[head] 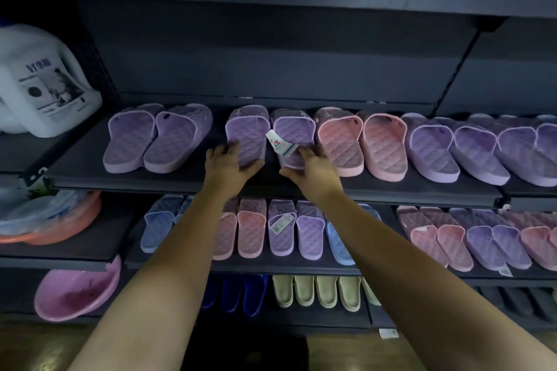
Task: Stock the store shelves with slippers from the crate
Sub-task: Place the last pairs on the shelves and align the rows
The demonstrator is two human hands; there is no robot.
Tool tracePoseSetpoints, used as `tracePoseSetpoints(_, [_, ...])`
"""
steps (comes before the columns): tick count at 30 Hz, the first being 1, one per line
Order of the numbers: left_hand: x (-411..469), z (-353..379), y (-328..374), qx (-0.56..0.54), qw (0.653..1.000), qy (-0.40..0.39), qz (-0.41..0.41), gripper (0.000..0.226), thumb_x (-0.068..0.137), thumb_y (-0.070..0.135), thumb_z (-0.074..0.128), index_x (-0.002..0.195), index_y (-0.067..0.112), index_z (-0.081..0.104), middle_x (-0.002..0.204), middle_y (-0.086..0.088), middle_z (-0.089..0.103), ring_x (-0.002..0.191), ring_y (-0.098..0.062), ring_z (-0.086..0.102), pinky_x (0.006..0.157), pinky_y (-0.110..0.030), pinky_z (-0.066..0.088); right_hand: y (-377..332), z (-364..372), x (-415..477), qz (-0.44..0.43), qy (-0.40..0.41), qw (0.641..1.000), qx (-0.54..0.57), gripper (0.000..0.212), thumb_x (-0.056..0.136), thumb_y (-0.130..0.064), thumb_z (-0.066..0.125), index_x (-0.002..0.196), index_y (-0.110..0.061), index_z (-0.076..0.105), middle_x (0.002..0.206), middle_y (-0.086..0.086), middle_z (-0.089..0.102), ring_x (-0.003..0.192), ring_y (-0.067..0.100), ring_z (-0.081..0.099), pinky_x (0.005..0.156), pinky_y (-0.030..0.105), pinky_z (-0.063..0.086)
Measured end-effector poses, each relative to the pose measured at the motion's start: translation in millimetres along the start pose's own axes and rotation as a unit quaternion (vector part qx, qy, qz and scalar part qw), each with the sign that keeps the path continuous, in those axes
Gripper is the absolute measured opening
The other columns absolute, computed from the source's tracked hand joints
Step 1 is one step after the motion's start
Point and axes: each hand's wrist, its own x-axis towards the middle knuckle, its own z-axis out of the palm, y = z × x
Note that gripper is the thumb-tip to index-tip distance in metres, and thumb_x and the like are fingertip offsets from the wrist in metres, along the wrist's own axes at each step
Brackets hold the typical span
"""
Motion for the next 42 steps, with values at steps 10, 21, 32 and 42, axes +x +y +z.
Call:
tracePoseSetpoints(10, [-4.6, 0.7, -6.8, 0.009, 1.000, 0.006, -0.002, 0.071, 0.090, 0.063, 0.039, 0.145, 0.020, 0.037, 0.157, -0.011, 0.019, 0.138, -0.036, 0.028, 0.111, -0.043, 0.029, -22.2, 9.9, -2.8, -0.064, 0.108, 0.991, -0.052, 0.058, 0.083, -0.044, 0.062, 0.123, -0.003, 0.054, 0.140, 0.022, 0.043, 0.126, 0.040, 0.038, 0.104, 0.044, 0.034])
tracePoseSetpoints(21, [-23.0, -78.5, -137.3, 0.063, 0.981, 0.173, -0.063, 0.036, 0.092, 0.028, 0.051, 0.125, 0.013, 0.056, 0.133, -0.017, 0.048, 0.116, -0.043, 0.042, 0.097, -0.053, 0.035, -148.7, 80.7, 6.2, -0.209, -0.002, 0.974, 0.084, 0.037, 0.081, -0.028, 0.067, 0.115, -0.013, 0.068, 0.134, 0.015, 0.053, 0.116, 0.035, 0.056, 0.097, 0.046, 0.046])
tracePoseSetpoints(32, [-2.5, -93.2, -203.3, -0.086, 0.991, 0.094, 0.034, 0.043, 0.081, 0.019, 0.073, 0.121, 0.006, 0.062, 0.128, -0.012, 0.051, 0.112, -0.028, 0.056, 0.091, -0.025, 0.040, -203.6, 119.4, 13.3, -0.127, -0.033, 0.991, -0.011, 0.040, 0.087, -0.037, 0.062, 0.125, -0.023, 0.059, 0.133, 0.006, 0.057, 0.112, 0.032, 0.058, 0.086, 0.040, 0.050])
tracePoseSetpoints(42, [12.5, -71.7, -183.5, -0.101, 0.989, 0.081, 0.065, 0.044, 0.082, 0.026, 0.072, 0.123, 0.011, 0.062, 0.128, -0.008, 0.052, 0.111, -0.031, 0.056, 0.091, -0.038, 0.048, -178.2, 105.3, 19.1, -0.103, -0.008, 0.992, -0.068, 0.036, 0.085, -0.030, 0.062, 0.118, -0.018, 0.057, 0.122, 0.007, 0.060, 0.108, 0.034, 0.058, 0.087, 0.036, 0.044])
